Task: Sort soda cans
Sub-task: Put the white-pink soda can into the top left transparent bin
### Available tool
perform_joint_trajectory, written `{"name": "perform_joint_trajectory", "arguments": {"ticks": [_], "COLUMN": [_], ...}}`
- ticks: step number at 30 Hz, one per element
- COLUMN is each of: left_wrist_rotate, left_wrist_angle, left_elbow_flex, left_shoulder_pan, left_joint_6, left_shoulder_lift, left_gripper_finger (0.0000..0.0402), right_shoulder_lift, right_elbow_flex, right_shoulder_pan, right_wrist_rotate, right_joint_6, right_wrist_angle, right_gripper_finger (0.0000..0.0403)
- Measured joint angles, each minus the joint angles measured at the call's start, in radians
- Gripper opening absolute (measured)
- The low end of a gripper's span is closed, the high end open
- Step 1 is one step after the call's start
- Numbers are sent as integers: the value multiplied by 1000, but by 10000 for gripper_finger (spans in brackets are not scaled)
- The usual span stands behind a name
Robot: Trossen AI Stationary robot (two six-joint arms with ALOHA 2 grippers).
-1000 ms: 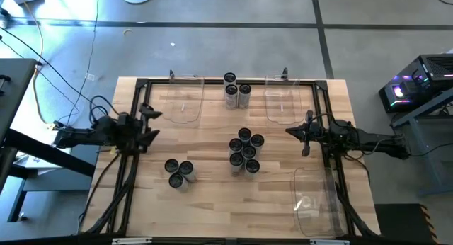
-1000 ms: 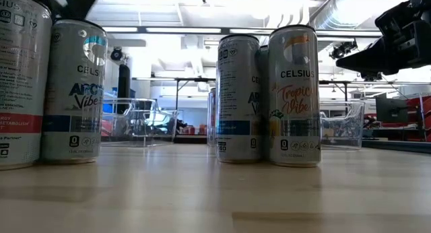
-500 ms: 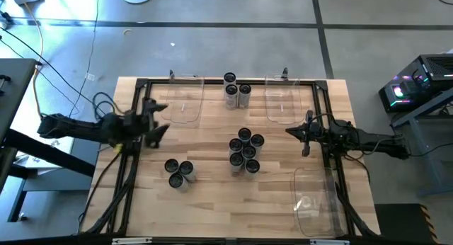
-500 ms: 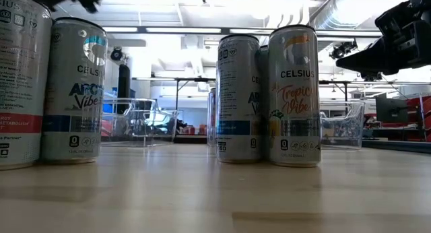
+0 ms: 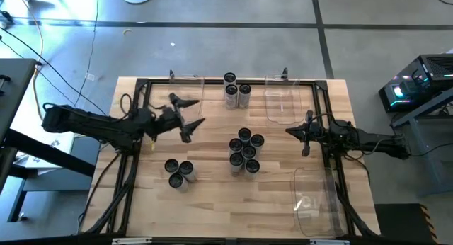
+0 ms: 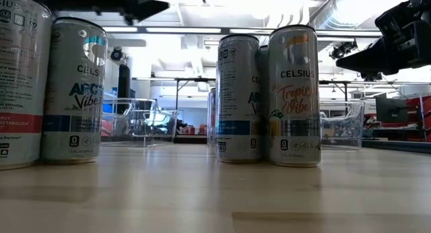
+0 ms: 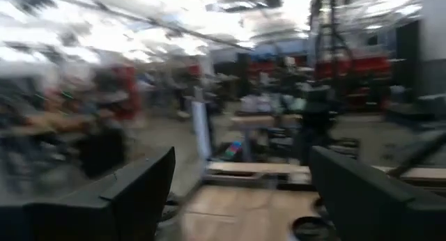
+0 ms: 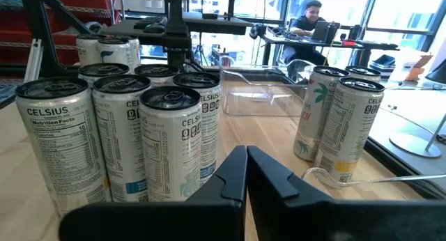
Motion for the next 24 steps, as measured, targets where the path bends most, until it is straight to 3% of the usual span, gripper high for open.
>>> {"name": "perform_joint_trajectory", "arguments": {"ticks": [4,7,18,24], "left_wrist_rotate": [168,225,237,310], "left_wrist_angle": [-180,-237,-98,-93], "left_elbow_flex": [140,200,232,258], "left_shoulder_pan": [79,107,101,104], "left_joint_6": [-219,-333,-267,-233], "left_shoulder_lift": [89,142,264,300], "left_gripper_finger": [326,326,326,326], "right_shoulder_lift": [0,0,0,0], "right_elbow_flex": [0,0,0,0], "right_shoulder_pan": [0,0,0,0], "right_wrist_rotate": [0,0,0,0], "right_joint_6": [0,0,0,0], "right_wrist_angle": [0,0,0,0], "right_gripper_finger": [5,5,5,5]}}
